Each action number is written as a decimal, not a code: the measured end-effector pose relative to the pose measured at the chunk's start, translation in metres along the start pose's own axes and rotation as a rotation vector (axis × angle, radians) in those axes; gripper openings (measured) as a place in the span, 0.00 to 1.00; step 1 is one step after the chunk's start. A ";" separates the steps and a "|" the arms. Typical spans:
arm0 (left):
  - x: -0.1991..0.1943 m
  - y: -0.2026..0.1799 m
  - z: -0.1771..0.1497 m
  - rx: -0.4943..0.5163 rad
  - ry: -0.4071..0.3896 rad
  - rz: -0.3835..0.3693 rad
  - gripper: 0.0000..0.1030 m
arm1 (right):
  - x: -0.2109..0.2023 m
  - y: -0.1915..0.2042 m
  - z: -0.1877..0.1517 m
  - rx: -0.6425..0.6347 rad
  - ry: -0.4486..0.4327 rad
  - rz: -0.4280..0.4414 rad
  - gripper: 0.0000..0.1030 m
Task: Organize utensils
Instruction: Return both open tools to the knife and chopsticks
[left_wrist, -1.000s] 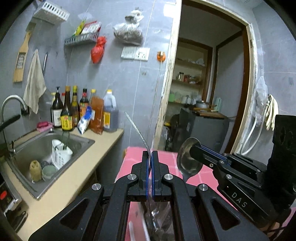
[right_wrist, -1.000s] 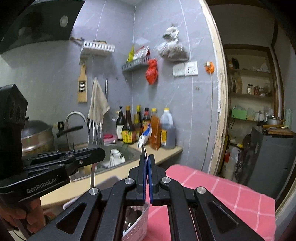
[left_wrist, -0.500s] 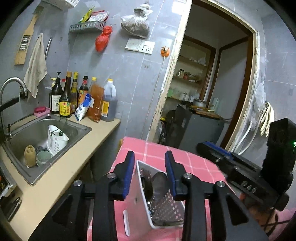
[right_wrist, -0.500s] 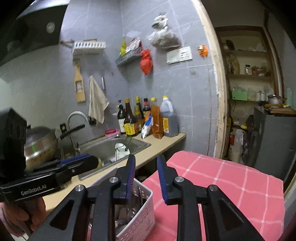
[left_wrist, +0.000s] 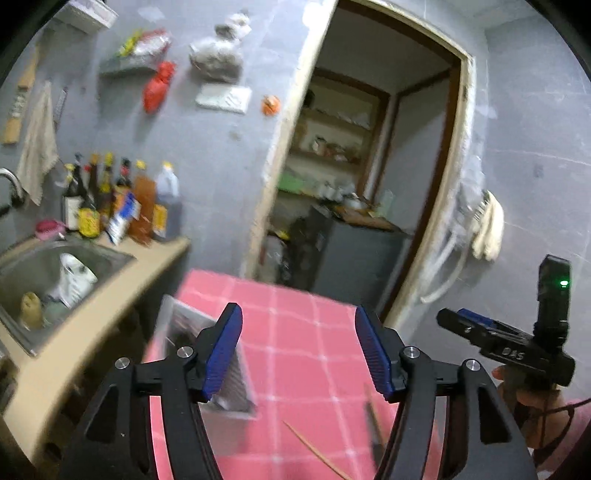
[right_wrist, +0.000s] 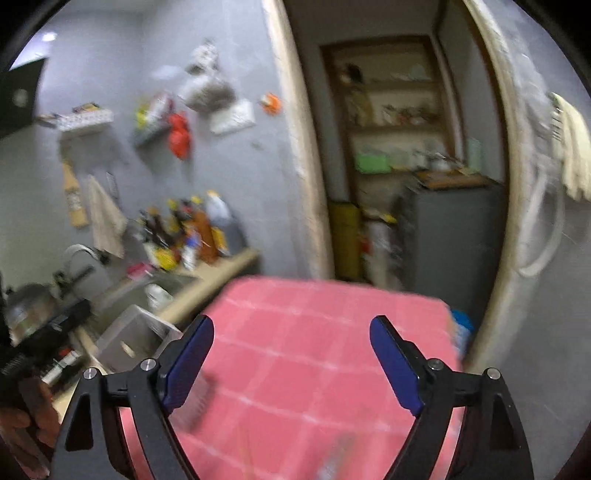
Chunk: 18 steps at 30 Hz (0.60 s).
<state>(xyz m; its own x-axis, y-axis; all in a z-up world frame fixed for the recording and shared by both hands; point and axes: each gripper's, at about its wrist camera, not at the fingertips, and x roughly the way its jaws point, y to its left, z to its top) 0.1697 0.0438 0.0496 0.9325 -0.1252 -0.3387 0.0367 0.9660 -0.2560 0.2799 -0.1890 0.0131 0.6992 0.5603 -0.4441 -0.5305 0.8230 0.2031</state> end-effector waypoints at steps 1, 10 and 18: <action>0.004 -0.006 -0.005 -0.003 0.027 -0.014 0.56 | -0.003 -0.010 -0.008 0.017 0.041 -0.027 0.83; 0.048 -0.038 -0.066 -0.082 0.308 -0.051 0.56 | -0.003 -0.045 -0.063 0.117 0.294 -0.053 0.71; 0.089 -0.039 -0.110 -0.123 0.521 0.025 0.55 | 0.038 -0.055 -0.099 0.160 0.478 0.002 0.50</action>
<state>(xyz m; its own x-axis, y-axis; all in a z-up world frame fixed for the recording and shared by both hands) 0.2114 -0.0296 -0.0705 0.6293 -0.2286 -0.7428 -0.0547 0.9404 -0.3358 0.2881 -0.2226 -0.1009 0.3805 0.4869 -0.7862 -0.4255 0.8470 0.3187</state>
